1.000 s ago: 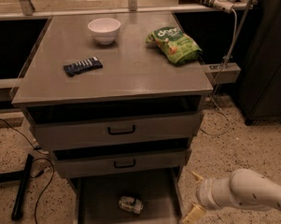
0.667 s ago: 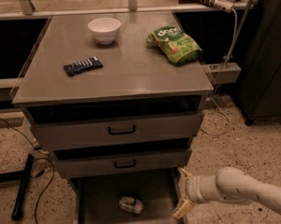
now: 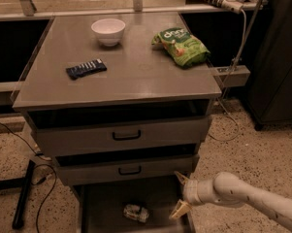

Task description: Pick 7up can from bottom drawer and place on counter

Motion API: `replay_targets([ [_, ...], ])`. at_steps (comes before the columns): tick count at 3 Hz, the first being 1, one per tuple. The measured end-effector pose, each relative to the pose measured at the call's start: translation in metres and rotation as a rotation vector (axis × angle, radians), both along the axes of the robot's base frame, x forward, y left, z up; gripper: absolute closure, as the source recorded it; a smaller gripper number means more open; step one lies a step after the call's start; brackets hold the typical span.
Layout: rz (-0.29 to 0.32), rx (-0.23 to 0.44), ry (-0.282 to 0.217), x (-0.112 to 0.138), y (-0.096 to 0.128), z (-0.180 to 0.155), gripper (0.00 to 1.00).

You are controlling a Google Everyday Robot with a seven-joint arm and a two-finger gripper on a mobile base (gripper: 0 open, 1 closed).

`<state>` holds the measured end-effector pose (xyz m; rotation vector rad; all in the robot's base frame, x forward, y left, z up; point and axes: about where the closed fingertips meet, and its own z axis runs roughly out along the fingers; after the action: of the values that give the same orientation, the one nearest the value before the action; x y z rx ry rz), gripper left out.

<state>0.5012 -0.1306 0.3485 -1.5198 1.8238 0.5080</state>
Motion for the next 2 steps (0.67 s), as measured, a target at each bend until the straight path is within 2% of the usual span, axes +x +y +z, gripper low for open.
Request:
replay_targets([
  [1,0.023,0.017,0.016,-0.012,0.012,-0.013,0.00],
  [2,0.056,0.048,0.036,-0.028,0.032,-0.044,0.00],
])
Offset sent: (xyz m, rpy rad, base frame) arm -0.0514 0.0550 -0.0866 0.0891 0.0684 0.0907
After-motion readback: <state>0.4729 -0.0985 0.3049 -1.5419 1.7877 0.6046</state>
